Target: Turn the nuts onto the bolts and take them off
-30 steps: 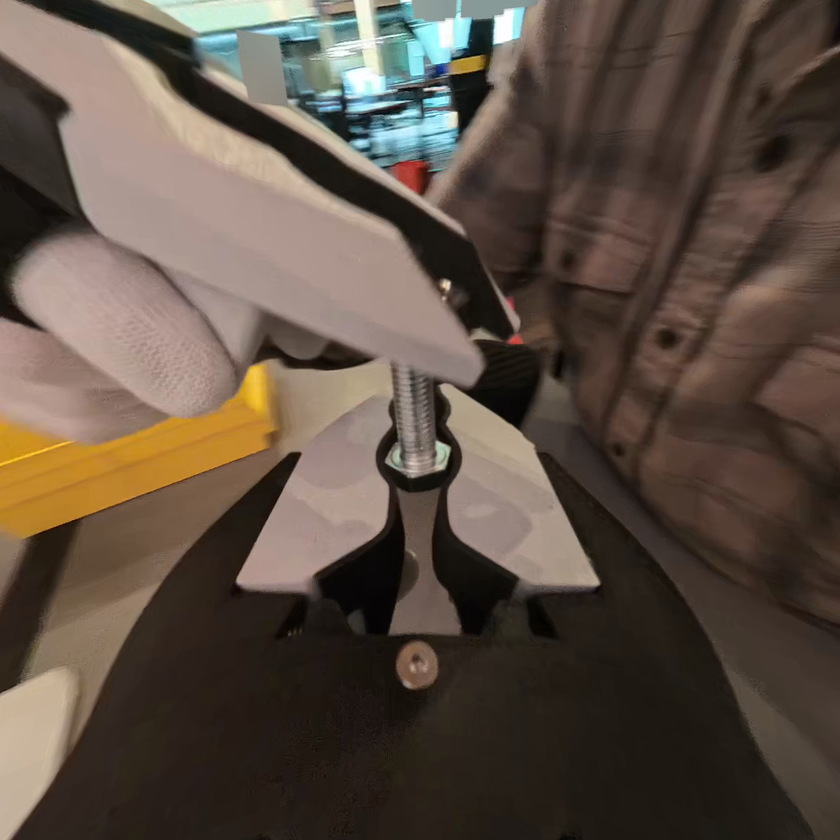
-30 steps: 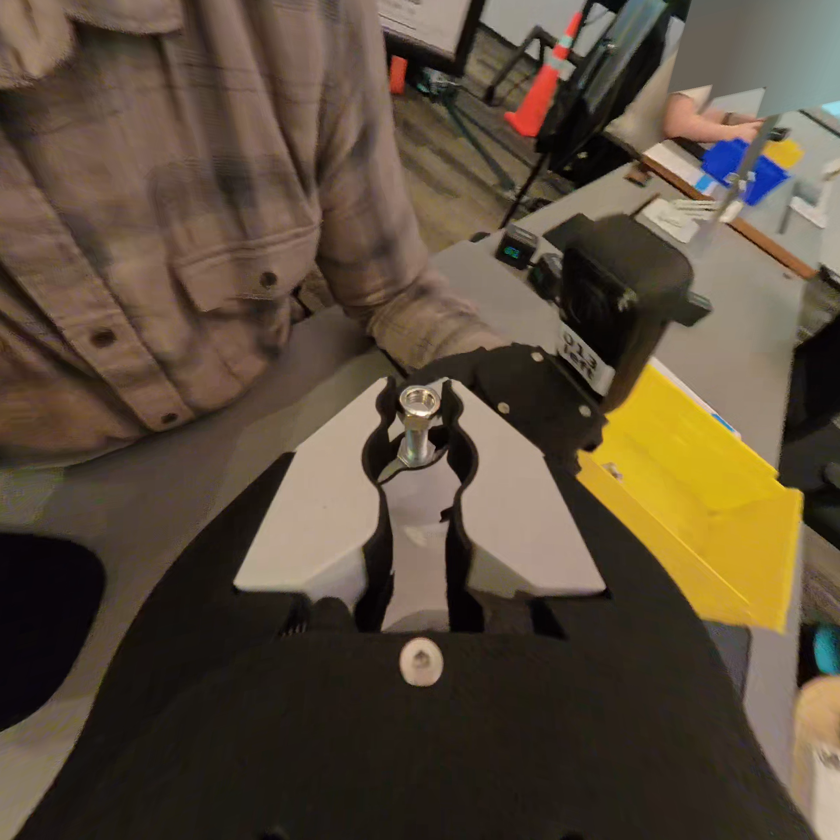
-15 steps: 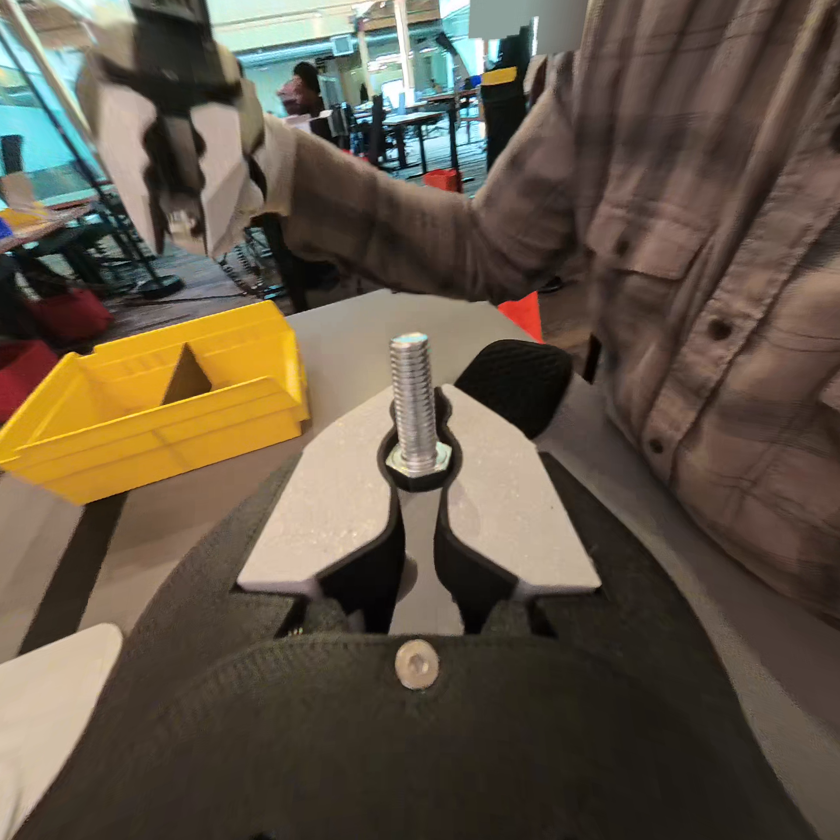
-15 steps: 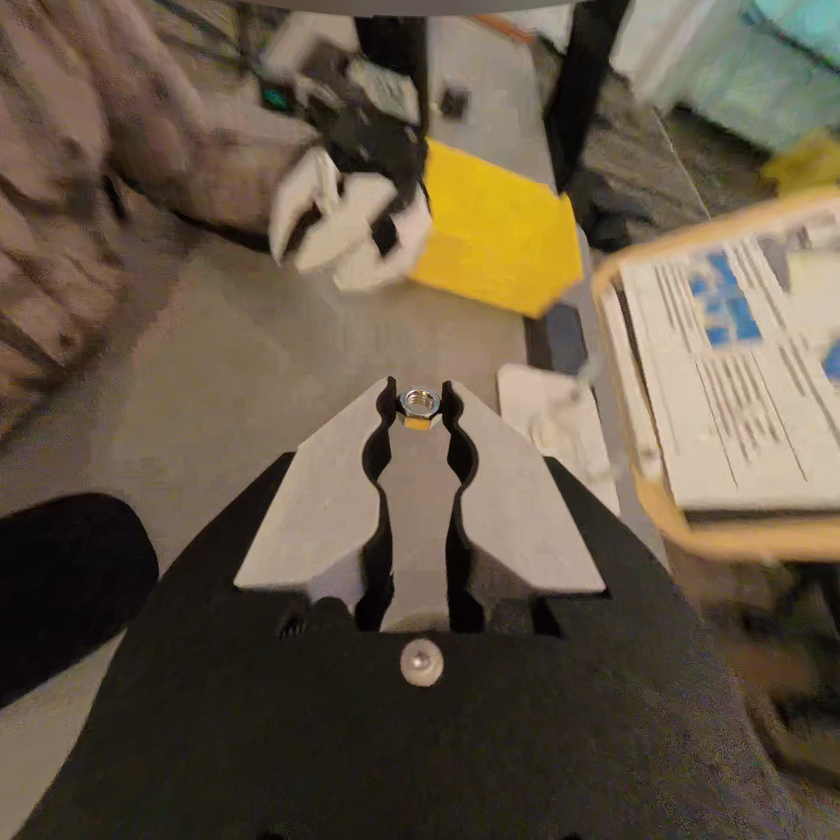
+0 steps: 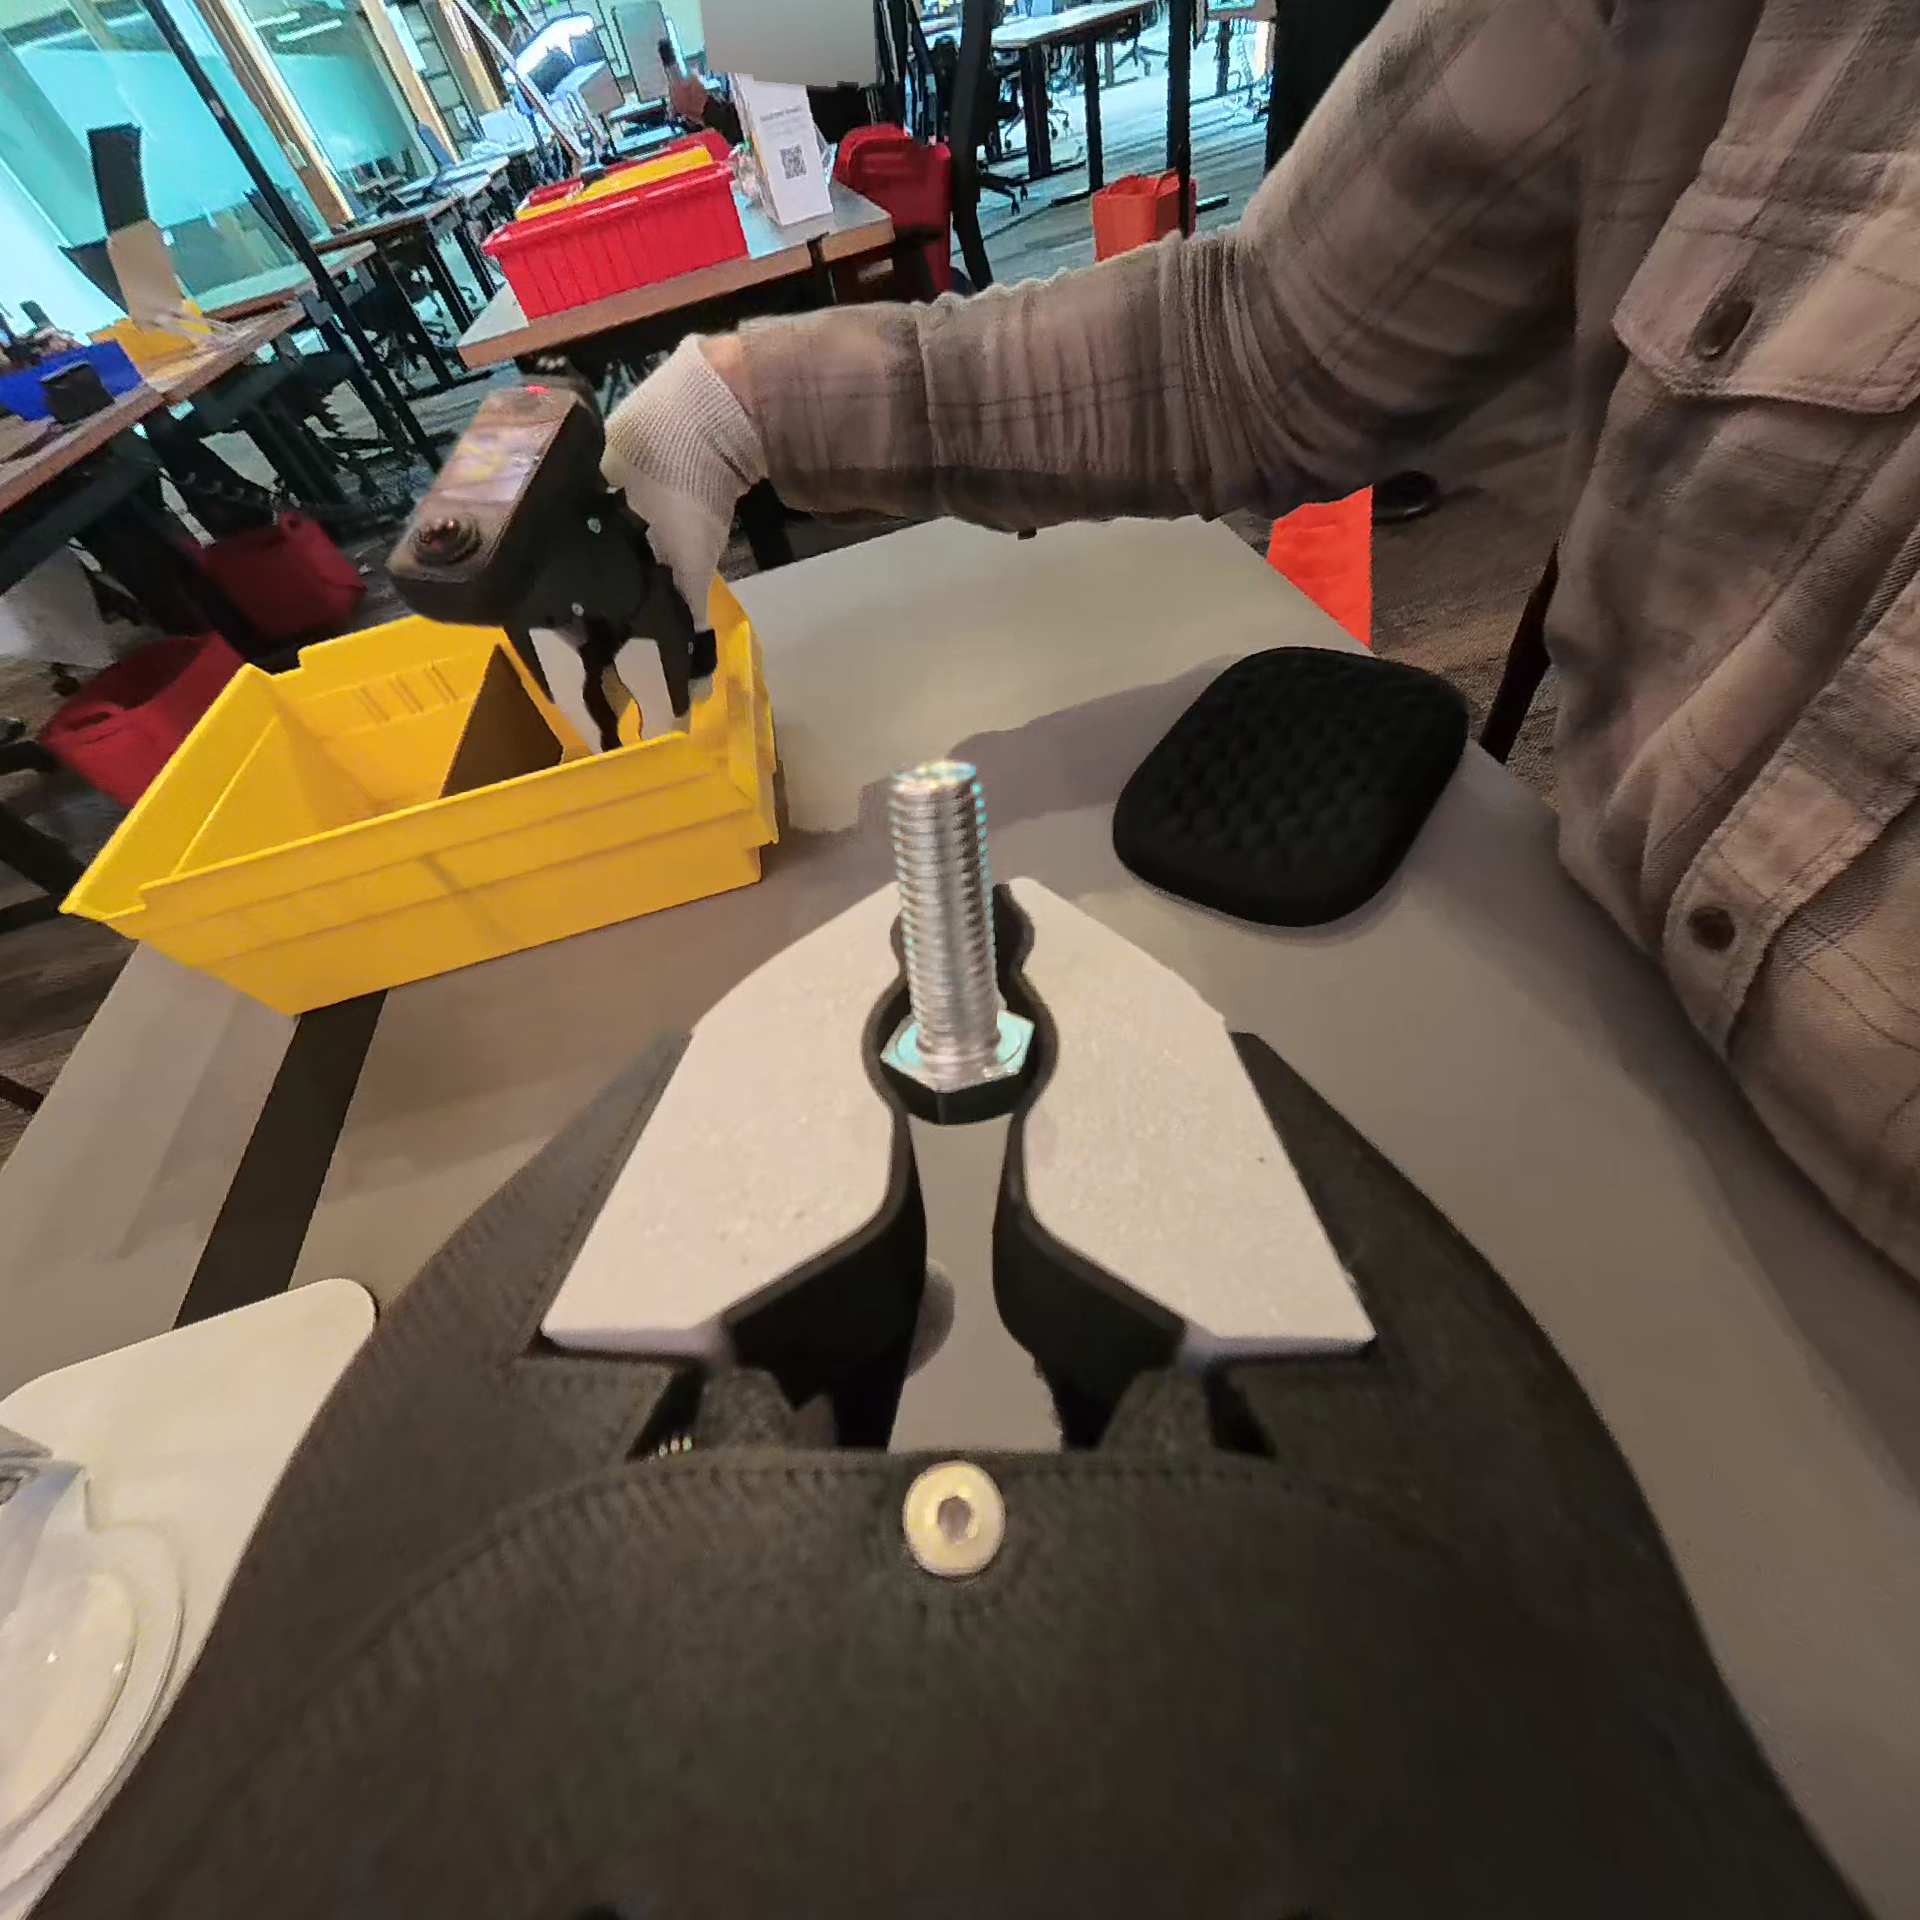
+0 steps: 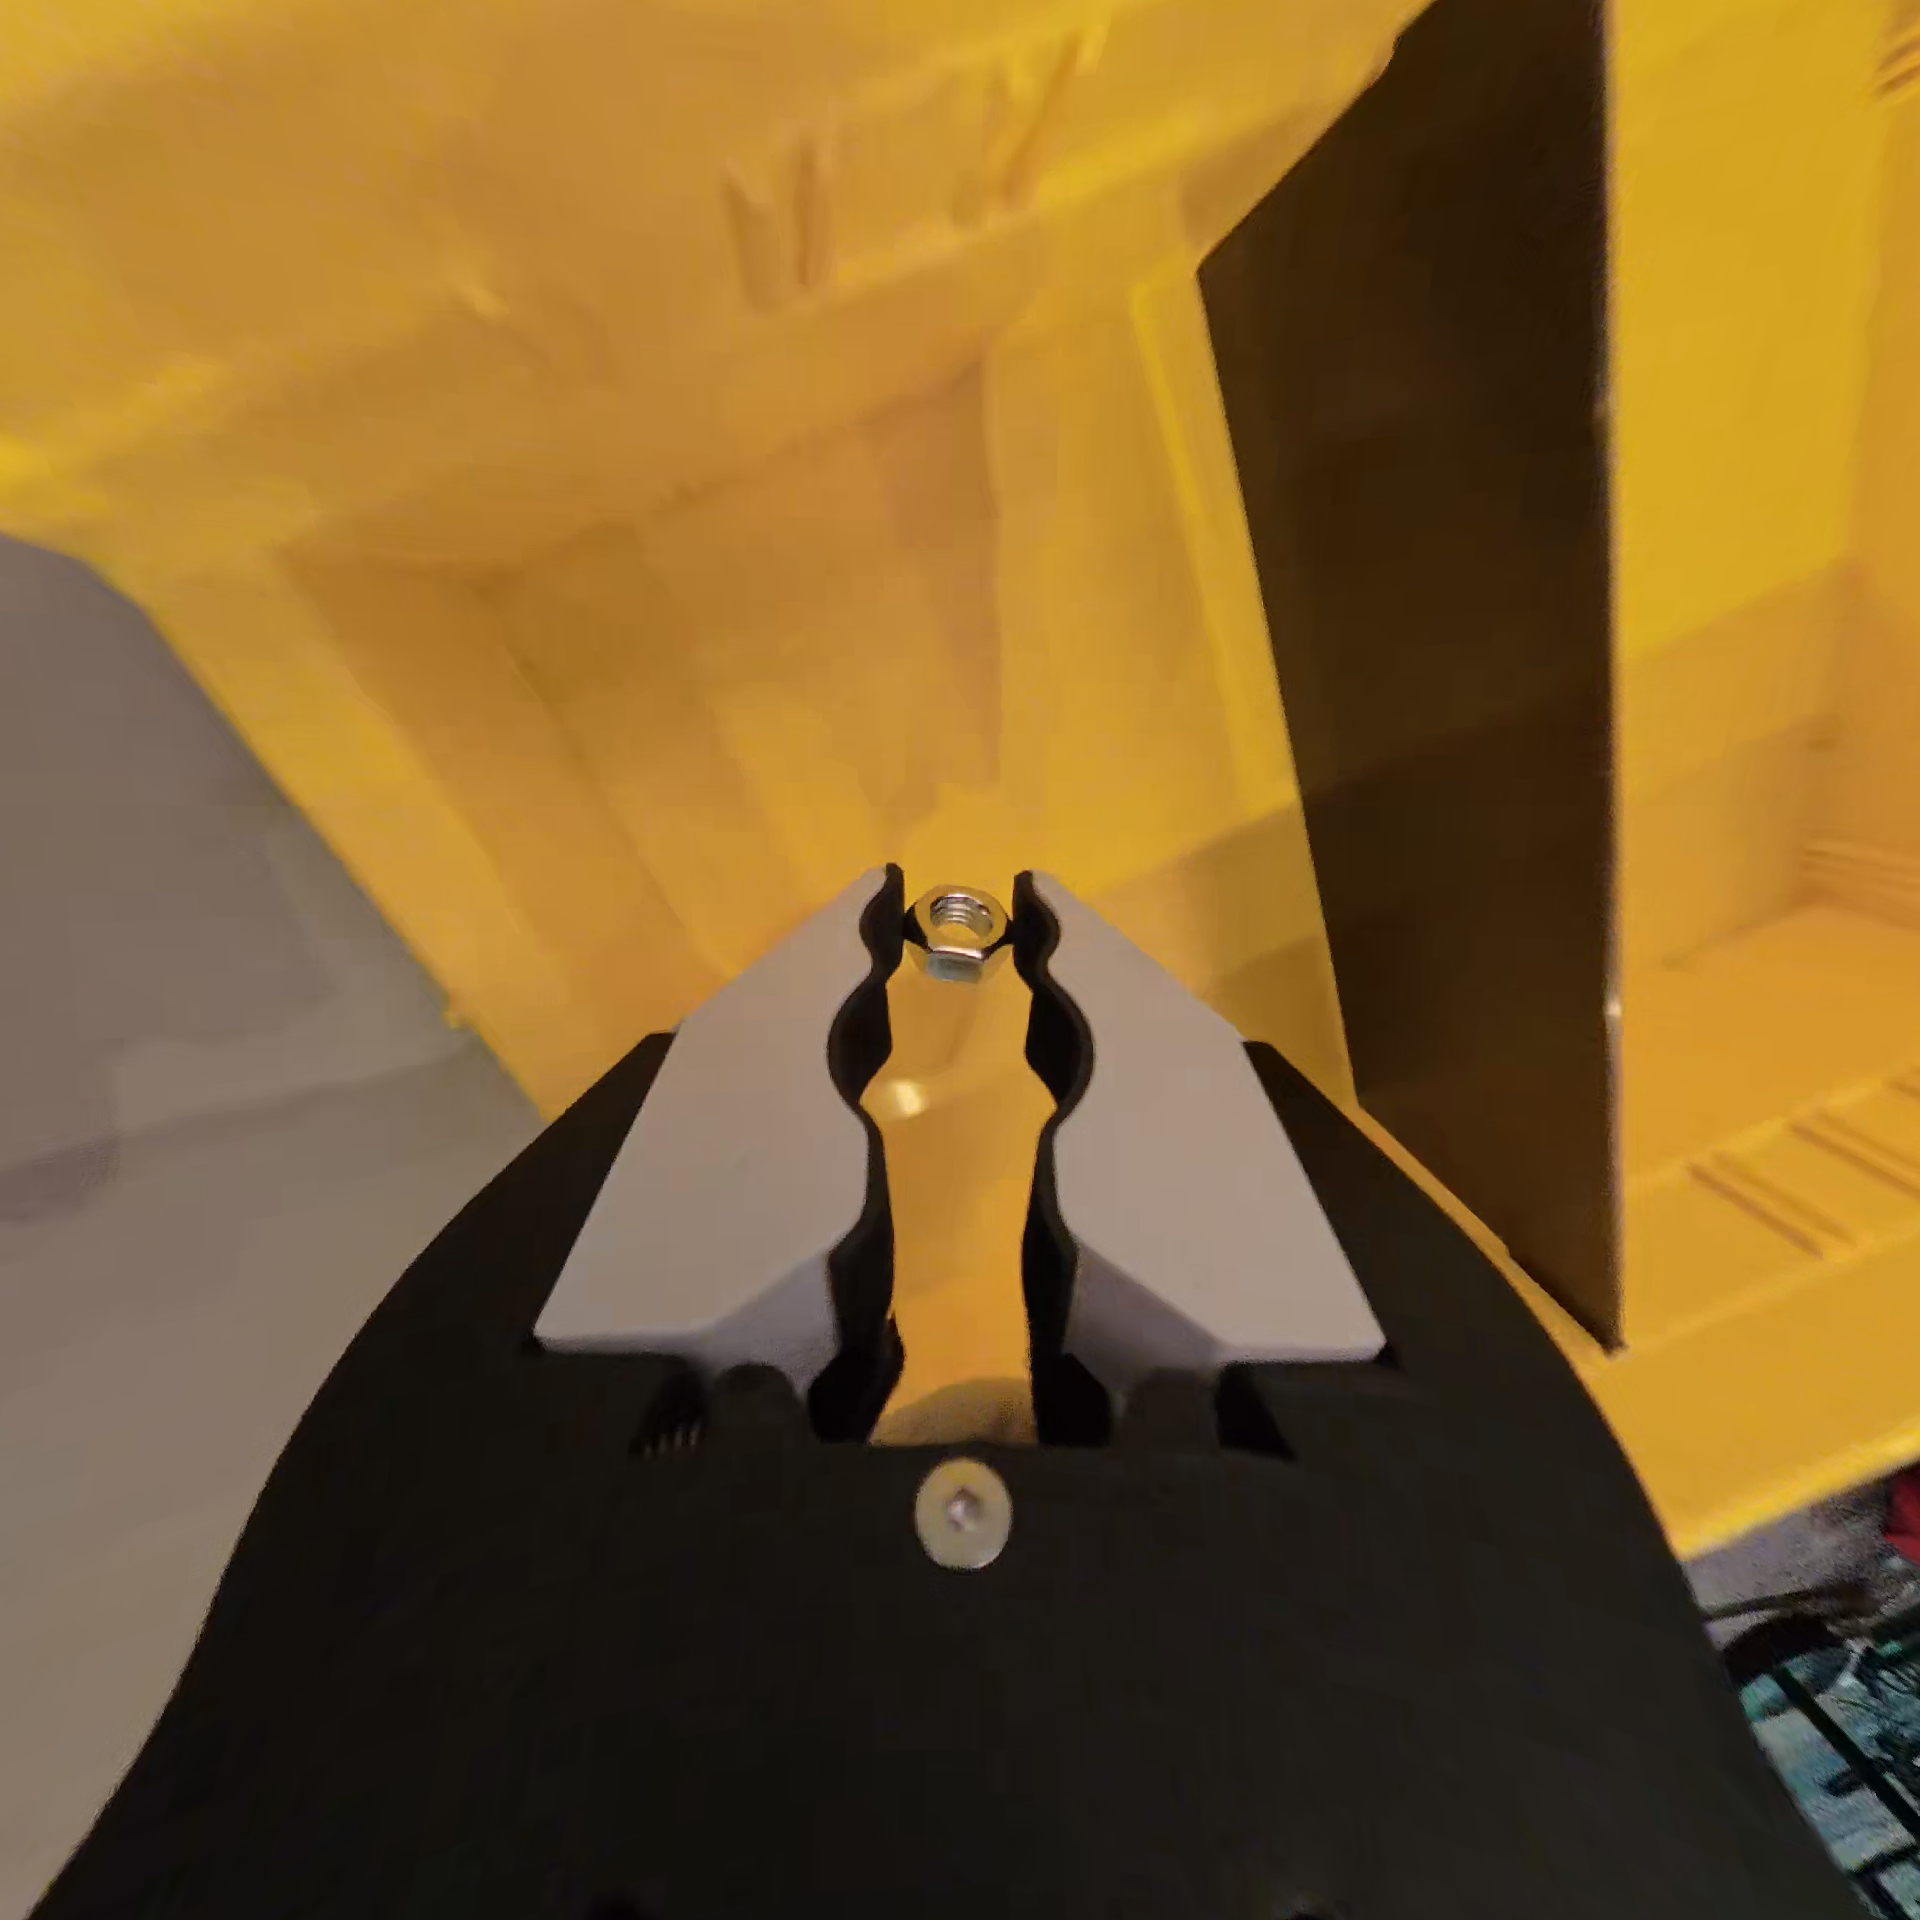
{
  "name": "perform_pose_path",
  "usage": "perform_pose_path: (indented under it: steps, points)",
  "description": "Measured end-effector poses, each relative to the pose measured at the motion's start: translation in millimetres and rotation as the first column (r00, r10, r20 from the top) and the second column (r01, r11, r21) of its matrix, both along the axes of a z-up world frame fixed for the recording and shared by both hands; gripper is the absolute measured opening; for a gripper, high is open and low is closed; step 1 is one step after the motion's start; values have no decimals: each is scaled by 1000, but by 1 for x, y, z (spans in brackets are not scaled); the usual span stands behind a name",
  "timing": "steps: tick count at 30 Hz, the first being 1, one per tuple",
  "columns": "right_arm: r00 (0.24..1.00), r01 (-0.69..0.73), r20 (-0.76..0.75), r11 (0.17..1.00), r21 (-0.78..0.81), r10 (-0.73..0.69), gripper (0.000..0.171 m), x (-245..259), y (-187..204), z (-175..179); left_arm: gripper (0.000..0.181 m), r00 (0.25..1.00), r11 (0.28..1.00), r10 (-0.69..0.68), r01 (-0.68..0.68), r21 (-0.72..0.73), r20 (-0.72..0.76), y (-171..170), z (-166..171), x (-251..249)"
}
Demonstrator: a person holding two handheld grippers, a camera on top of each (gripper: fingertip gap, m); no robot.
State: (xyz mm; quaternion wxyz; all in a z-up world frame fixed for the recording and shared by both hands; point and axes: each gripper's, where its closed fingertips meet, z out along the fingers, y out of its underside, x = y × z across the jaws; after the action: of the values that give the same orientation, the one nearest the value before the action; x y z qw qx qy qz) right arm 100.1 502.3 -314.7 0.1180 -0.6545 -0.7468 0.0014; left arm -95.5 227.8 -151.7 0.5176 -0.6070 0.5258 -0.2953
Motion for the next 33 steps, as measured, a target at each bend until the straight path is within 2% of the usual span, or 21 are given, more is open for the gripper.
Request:
perform_pose_path:
  steps: [1, 4, 5, 7, 9, 11, 13, 15, 17, 20, 23, 29, 33]
  points:
    - [1000, 3, 6, 1000, -14, -3, 20, 1, 1, -5, 10, 1000, 1000, 2, -2, -2, 1, 1, -1, 0]
    - [999, -12, 35, 999, -31, 13, 48, 6, -2, -5, 10, 1000, 1000, 25, -25, -4, 7, 6, -2, -2]
    - [999, -19, 35, 1000, 9, 18, 53, 6, 0, 3, 10, 999, 1000, 30, -30, -6, 13, 7, -2, -2]
    - [1000, -27, -10, 996, 83, 28, 53, 1, -2, 33, 10, 998, 998, 59, -58, -24, 29, 14, -4, -2]
    - [981, -60, -174, 986, 155, 87, 45, -26, -18, 81, 10, 997, 997, 67, -65, -47, 38, 19, -8, -1]
    - [892, -177, -380, 963, 204, 244, 38, -72, -65, 134, 10, 995, 996, 57, -51, -78, 76, 20, -8, 3]
    - [737, -327, -532, 909, 257, 416, 37, -118, -128, 178, 10, 993, 994, 51, -39, -104, 108, 21, -8, 6]
    - [583, -465, -614, 839, 284, 531, 36, -154, -193, 203, 10, 991, 992, 48, -33, -123, 124, 21, -10, 9]
    - [493, -570, -610, 760, 311, 620, 35, -179, -240, 206, 10, 993, 991, 43, -27, -133, 114, 21, -14, 10]
    - [466, -655, -539, 683, 322, 701, 38, -207, -268, 193, 10, 997, 992, 28, -18, -127, 77, 17, -18, 12]
    - [440, -708, -547, 650, 278, 712, 34, -225, -282, 188, 10, 998, 994, 7, -1, -111, 62, 12, -18, 12]
    - [409, -758, -652, 636, 147, 639, 15, -238, -293, 186, 10, 991, 994, -64, 73, -77, 116, -1, -4, 11]
    - [349, -794, -754, 603, 78, 556, 8, -238, -305, 191, 10, 988, 992, -102, 110, -66, 111, -10, -2, 13]
